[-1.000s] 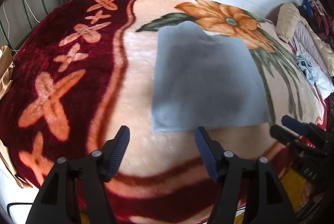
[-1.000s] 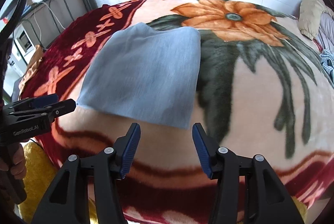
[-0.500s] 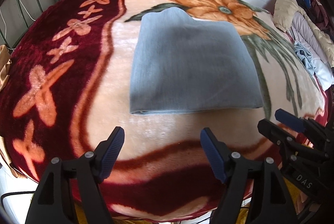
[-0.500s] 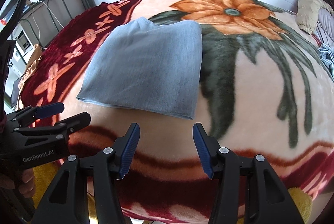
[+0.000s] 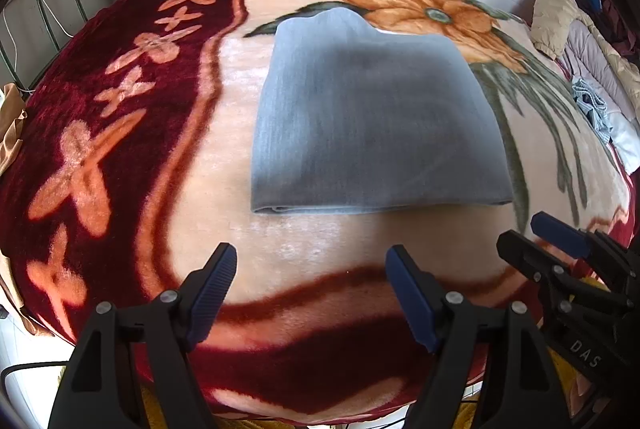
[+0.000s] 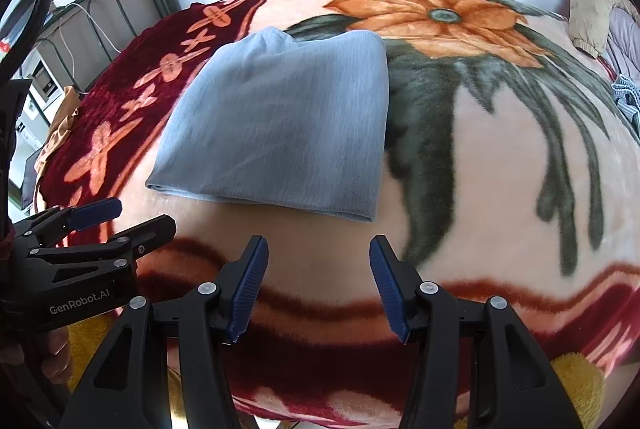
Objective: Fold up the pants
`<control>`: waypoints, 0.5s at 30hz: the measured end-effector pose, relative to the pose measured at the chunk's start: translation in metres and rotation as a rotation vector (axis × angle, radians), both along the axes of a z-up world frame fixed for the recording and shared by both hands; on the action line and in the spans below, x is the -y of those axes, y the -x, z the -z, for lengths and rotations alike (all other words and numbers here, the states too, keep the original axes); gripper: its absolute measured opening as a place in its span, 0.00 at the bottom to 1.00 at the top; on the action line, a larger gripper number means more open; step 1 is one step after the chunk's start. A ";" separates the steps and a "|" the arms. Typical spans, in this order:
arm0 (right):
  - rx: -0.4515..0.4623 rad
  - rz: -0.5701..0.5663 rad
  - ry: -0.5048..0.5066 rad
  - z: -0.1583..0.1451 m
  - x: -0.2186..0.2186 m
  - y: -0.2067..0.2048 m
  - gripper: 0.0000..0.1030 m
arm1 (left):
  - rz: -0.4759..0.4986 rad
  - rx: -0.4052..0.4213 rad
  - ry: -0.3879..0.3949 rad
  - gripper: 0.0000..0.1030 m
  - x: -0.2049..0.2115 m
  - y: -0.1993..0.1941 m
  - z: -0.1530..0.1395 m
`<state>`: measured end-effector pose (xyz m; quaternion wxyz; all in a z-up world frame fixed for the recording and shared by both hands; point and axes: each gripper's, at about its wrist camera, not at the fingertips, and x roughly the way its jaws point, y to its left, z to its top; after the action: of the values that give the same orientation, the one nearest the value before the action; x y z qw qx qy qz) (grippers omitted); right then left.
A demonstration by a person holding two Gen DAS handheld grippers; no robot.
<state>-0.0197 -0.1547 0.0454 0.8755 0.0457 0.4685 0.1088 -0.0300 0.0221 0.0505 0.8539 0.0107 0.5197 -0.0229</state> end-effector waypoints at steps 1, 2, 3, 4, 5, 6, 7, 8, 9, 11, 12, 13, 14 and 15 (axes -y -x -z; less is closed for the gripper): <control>0.000 0.001 0.000 0.000 0.000 0.000 0.52 | 0.000 0.000 0.001 0.78 0.000 0.000 0.000; 0.001 0.000 0.000 0.000 0.000 0.000 0.52 | -0.001 0.000 0.001 0.78 0.000 0.000 0.000; 0.002 0.000 0.000 0.000 -0.001 0.000 0.52 | -0.002 0.000 0.002 0.78 0.000 0.000 0.000; 0.004 -0.002 0.001 0.000 -0.002 0.001 0.52 | -0.002 0.000 0.003 0.78 0.000 0.000 0.000; 0.005 -0.004 0.002 0.000 -0.002 0.001 0.52 | -0.002 0.001 0.002 0.78 0.000 0.000 0.000; 0.006 -0.006 0.002 -0.001 -0.003 0.002 0.52 | -0.002 0.002 0.002 0.78 0.000 0.000 0.000; 0.007 -0.006 0.003 -0.001 -0.004 0.002 0.52 | -0.001 0.002 0.002 0.78 0.000 0.000 0.000; 0.008 -0.008 0.003 -0.001 -0.004 0.002 0.52 | -0.002 0.003 0.001 0.78 0.000 0.000 0.000; 0.009 -0.009 0.004 -0.001 -0.004 0.002 0.52 | -0.002 0.003 0.002 0.78 0.000 0.001 0.000; 0.009 -0.009 0.005 -0.001 -0.004 0.003 0.52 | -0.001 0.002 0.002 0.78 0.000 0.001 -0.001; 0.008 -0.009 0.004 -0.001 -0.004 0.003 0.52 | -0.002 0.002 0.002 0.78 0.000 0.001 -0.001; 0.009 -0.009 0.003 -0.001 -0.004 0.003 0.52 | -0.002 0.002 0.003 0.78 0.000 0.001 -0.001; 0.009 -0.009 0.003 -0.002 -0.004 0.003 0.52 | -0.001 0.002 0.004 0.78 -0.001 0.001 -0.001; 0.010 -0.009 0.003 -0.002 -0.004 0.003 0.52 | -0.002 0.003 0.005 0.78 -0.001 0.001 -0.001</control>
<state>-0.0229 -0.1506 0.0471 0.8774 0.0416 0.4645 0.1123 -0.0308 0.0226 0.0512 0.8546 0.0082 0.5186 -0.0233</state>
